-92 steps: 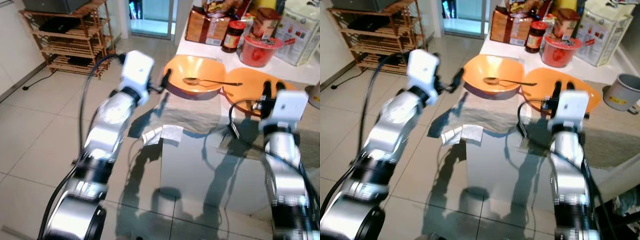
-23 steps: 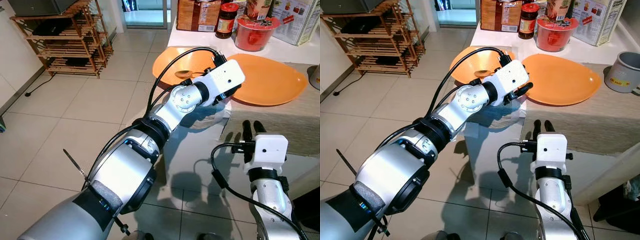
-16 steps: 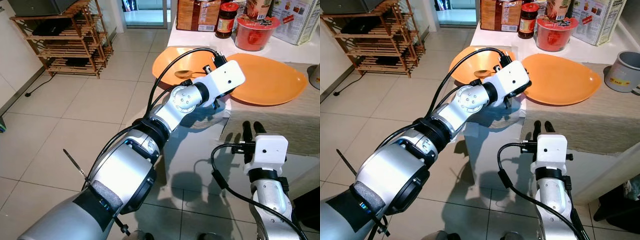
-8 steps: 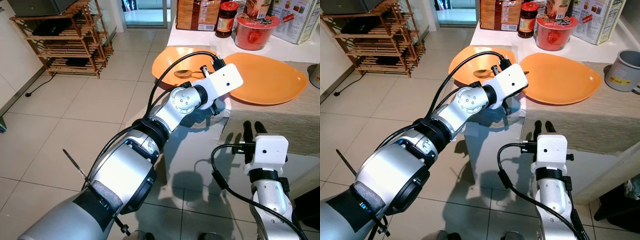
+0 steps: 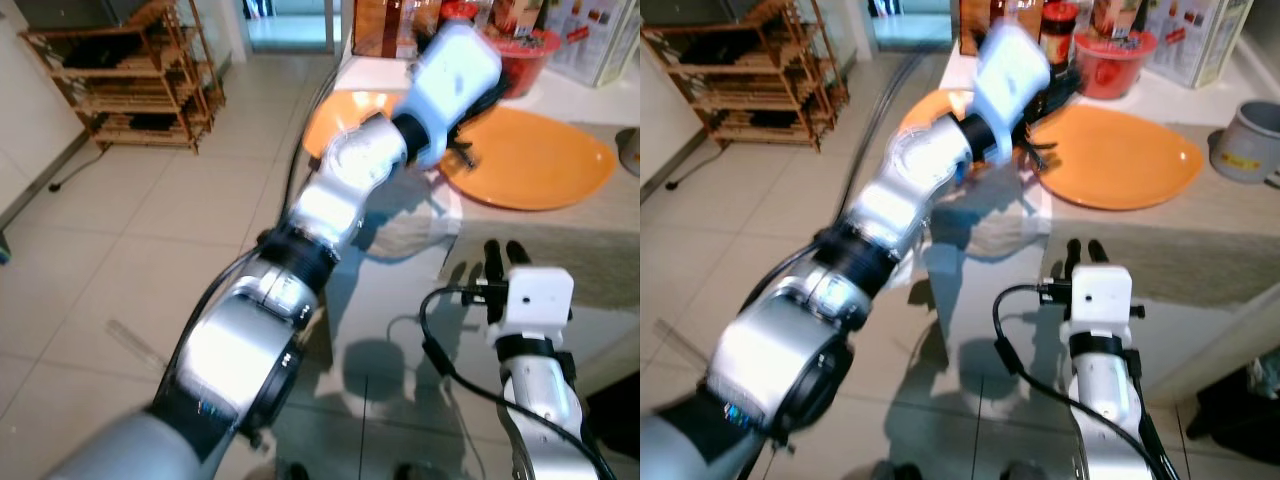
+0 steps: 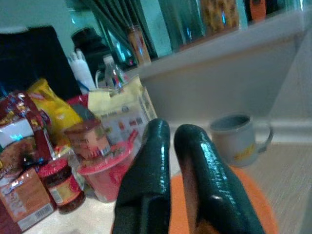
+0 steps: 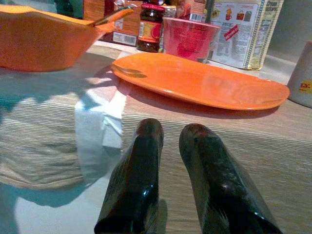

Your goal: Setting the table

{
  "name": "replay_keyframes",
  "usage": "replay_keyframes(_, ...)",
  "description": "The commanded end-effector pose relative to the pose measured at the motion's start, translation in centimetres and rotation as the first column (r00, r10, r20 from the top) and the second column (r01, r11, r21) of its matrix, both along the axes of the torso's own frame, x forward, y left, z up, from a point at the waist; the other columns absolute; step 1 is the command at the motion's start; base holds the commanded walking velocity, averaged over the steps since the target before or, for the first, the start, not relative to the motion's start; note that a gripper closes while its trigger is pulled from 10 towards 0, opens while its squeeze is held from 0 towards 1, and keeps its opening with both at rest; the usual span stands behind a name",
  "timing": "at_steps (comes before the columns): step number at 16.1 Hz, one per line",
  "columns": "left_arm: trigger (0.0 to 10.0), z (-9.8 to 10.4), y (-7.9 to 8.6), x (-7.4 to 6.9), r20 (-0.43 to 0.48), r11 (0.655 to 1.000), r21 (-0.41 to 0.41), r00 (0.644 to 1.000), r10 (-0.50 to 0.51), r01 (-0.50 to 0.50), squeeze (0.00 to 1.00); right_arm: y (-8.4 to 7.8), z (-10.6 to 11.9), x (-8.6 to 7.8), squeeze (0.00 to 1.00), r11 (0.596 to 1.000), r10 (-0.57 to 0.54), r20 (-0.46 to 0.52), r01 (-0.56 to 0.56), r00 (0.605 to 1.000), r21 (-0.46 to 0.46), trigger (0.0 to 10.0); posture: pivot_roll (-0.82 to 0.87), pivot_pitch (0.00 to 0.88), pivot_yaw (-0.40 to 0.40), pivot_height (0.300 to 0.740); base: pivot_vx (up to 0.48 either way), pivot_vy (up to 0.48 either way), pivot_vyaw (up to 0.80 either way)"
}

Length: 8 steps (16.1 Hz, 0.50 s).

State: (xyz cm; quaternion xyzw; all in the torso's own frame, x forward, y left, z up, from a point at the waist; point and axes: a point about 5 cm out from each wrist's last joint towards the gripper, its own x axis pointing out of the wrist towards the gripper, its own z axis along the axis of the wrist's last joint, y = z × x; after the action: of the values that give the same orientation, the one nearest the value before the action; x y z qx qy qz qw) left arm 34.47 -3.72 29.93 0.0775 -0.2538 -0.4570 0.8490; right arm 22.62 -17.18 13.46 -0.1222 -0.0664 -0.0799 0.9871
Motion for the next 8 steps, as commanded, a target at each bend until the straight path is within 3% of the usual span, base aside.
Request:
replay_keyframes(1, 10.0, -0.1, 0.3, -1.4, -0.042, 0.998, -0.040, 0.998, -0.048, 0.047, 1.00, -0.1, -0.2, 0.3, 0.00, 1.000, 0.016, -0.003, -0.016, 1.000, 0.003, 10.0, -0.08, 0.057, 0.084, 0.740, 0.000, 0.000, 0.00)
replay_keyframes(3, 10.0, 0.0, 1.5, -1.9, -0.032, 0.998, -0.051, 0.999, -0.037, 0.035, 1.00, 0.0, -0.2, 0.7, 0.00, 1.000, 0.030, -0.002, -0.030, 1.000, -0.005, 10.0, -0.06, 0.043, 0.074, 0.740, 0.000, 0.000, 0.00)
replay_keyframes(4, 10.0, -1.5, 3.5, -2.0, -0.063, 1.000, -0.026, 0.998, 0.002, -0.004, 1.00, 0.1, 0.0, 1.0, 0.00, 0.999, 0.041, 0.005, -0.041, 0.999, -0.015, 10.0, -0.05, 0.038, 0.073, 0.740, 0.000, 0.000, 0.00)
replay_keyframes(5, 10.0, -2.2, 4.4, -2.1, -0.082, 1.000, -0.012, 0.996, 0.018, -0.020, 1.00, 0.1, 0.0, 1.1, 0.00, 0.999, 0.044, 0.008, -0.044, 0.999, -0.018, 10.0, -0.05, 0.038, 0.073, 0.740, 0.000, 0.000, 0.00)
replay_keyframes(6, 10.0, -4.2, 7.7, -2.3, -0.155, 0.993, 0.015, 0.981, 0.115, -0.114, 1.00, -0.1, 0.1, 1.2, 0.00, 0.999, 0.038, 0.020, -0.037, 0.999, -0.026, 10.0, -0.03, 0.026, 0.074, 0.740, 0.000, 0.000, 0.00)
replay_keyframes(7, 10.0, -5.5, 11.5, -2.6, -0.216, 0.965, 0.027, 0.941, 0.260, -0.261, 1.00, -0.5, 0.2, 1.2, 0.00, 0.999, 0.028, 0.029, -0.028, 0.999, -0.029, 10.0, -0.01, 0.021, 0.070, 0.740, 0.000, 0.000, 0.00)
replay_keyframes(8, 10.0, -6.0, 12.9, -2.8, -0.241, 0.944, 0.033, 0.914, 0.325, -0.327, 1.00, -0.6, 0.2, 1.2, 0.00, 0.999, 0.026, 0.030, -0.025, 0.999, -0.025, 10.0, 0.00, 0.020, 0.065, 0.740, 0.000, 0.000, 0.00)
